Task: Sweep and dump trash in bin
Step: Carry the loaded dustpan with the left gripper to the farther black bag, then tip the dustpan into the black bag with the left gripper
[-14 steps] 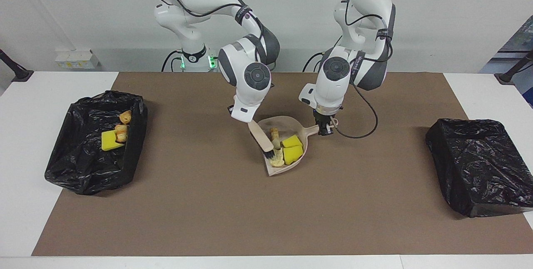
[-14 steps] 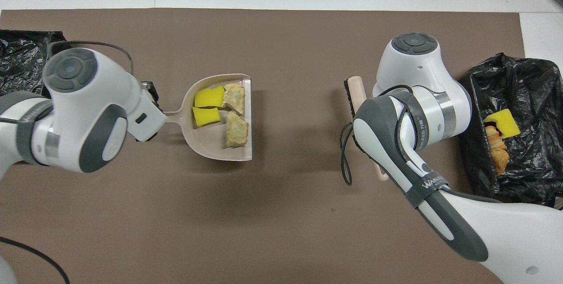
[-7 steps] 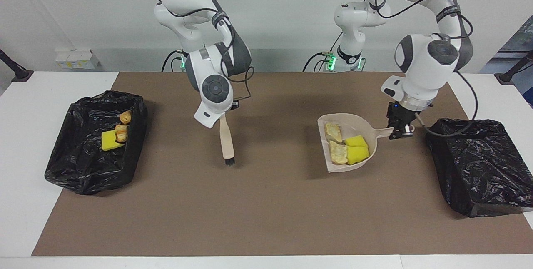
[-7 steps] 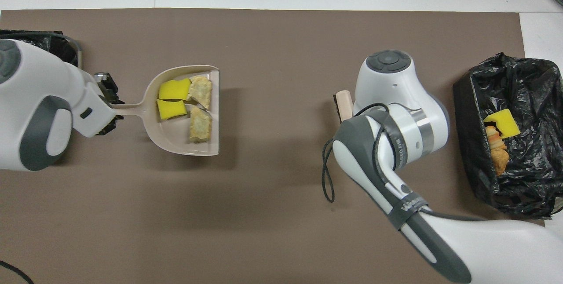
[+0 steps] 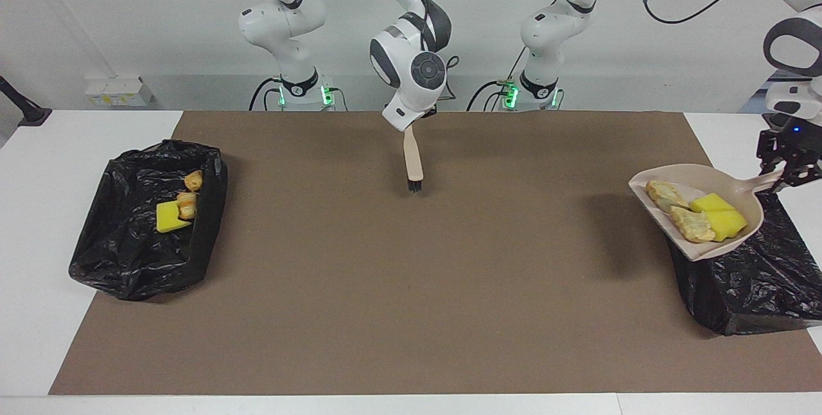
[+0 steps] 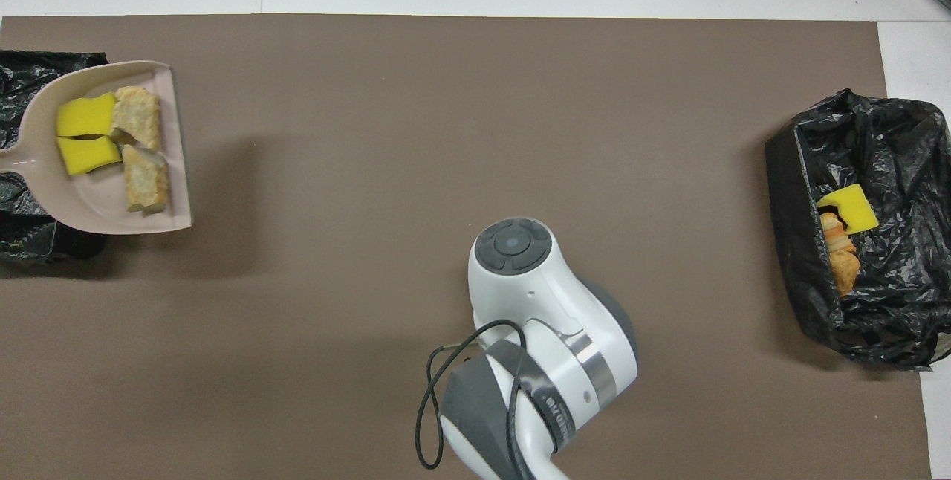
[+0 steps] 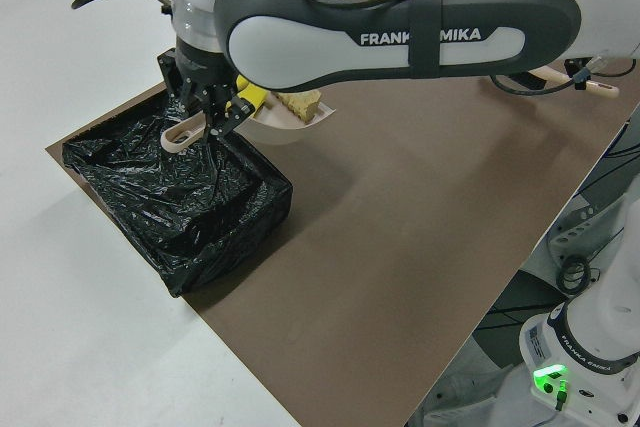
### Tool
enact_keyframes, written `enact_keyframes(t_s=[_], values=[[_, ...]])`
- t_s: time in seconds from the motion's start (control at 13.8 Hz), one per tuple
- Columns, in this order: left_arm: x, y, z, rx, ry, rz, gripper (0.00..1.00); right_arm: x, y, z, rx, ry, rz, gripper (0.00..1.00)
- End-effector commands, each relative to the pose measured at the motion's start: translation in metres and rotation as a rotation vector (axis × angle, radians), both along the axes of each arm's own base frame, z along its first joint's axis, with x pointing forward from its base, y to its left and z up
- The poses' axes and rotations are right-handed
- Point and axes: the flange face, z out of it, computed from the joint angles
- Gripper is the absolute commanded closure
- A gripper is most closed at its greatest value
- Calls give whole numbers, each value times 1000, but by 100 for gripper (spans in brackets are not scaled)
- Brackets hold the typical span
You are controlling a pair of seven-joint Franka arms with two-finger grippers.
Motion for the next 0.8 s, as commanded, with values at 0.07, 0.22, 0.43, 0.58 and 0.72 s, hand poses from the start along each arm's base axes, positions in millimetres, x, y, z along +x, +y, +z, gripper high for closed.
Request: enact_keyframes(t_s=[0.07, 0.22, 0.43, 0.58, 0.72], values=[[44, 84, -4, 18, -26, -14, 100, -8, -1, -2, 39, -5, -39, 100], [51, 96, -1, 108, -37, -30, 100, -8, -1, -3, 41, -5, -45, 100], [57, 97, 5, 260, -19, -88, 100, -31, 17, -3, 43, 6, -16, 100], [62, 86, 9, 401, 62, -153, 100, -41, 21, -3, 60, 14, -29, 100], [69, 74, 10, 463, 99, -198, 100, -50, 20, -8, 74, 5, -38, 100]])
